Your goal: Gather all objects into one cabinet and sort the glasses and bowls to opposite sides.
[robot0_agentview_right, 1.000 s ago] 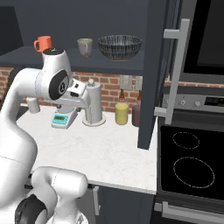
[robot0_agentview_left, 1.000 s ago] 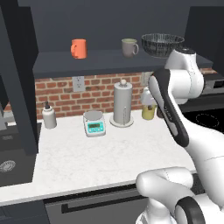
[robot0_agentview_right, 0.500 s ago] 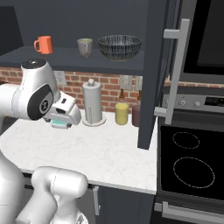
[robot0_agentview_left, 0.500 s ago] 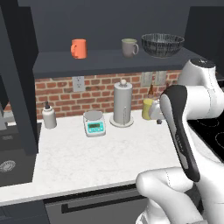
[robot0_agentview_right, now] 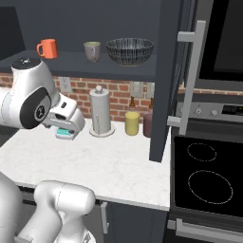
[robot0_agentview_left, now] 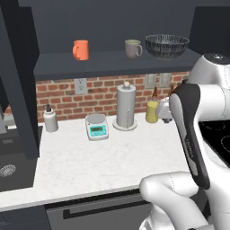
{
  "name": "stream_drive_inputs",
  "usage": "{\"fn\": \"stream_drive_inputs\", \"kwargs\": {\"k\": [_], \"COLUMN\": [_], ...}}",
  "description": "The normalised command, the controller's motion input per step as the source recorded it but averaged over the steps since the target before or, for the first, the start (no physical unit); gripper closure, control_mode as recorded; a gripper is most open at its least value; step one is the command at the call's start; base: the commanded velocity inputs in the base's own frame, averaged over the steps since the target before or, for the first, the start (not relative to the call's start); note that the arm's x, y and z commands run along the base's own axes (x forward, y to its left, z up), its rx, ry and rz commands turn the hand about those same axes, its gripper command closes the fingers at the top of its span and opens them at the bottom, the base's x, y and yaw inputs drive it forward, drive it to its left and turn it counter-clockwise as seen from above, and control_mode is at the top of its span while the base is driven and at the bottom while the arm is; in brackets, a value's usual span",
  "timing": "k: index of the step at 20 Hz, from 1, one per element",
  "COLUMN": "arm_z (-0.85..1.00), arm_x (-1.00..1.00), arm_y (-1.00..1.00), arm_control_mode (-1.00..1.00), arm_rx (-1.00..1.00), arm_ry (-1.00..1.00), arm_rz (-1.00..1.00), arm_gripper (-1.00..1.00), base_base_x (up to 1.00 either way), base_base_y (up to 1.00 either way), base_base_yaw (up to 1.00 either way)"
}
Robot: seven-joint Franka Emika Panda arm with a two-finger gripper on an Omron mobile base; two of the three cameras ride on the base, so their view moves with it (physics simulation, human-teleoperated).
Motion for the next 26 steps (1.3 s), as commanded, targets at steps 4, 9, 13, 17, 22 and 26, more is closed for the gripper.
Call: {"fn": "stream_drive_inputs", "kwargs": {"k": [4, 9, 13, 17, 22, 26], "arm_z": [0.66, 0.5, 0.33, 0.0, -0.17, -0.14], "arm_x": [-0.12, -0.36, -0.55, -0.38, -0.1, -0.09], "arm_y": [0.0, 0.0, 0.0, 0.0, 0.0, -0.01], "arm_control_mode": [-1.0, -1.0, -1.0, -1.0, -1.0, -1.0], "arm_rx": [0.0, 0.0, -0.02, -0.08, -0.08, 0.0], "arm_ry": [0.0, 0.0, 0.0, 0.0, 0.0, -0.02], "arm_rz": [0.0, 0.03, 0.06, 0.08, 0.06, 0.0], "arm_gripper": [-1.0, -1.0, -1.0, -1.0, -1.0, -1.0], "base_base_x": [0.0, 0.0, 0.0, 0.0, 0.0, 0.0], "base_base_y": [0.0, 0.0, 0.0, 0.0, 0.0, 0.0], "base_base_yaw": [0.0, 0.0, 0.0, 0.0, 0.0, 0.0]}}
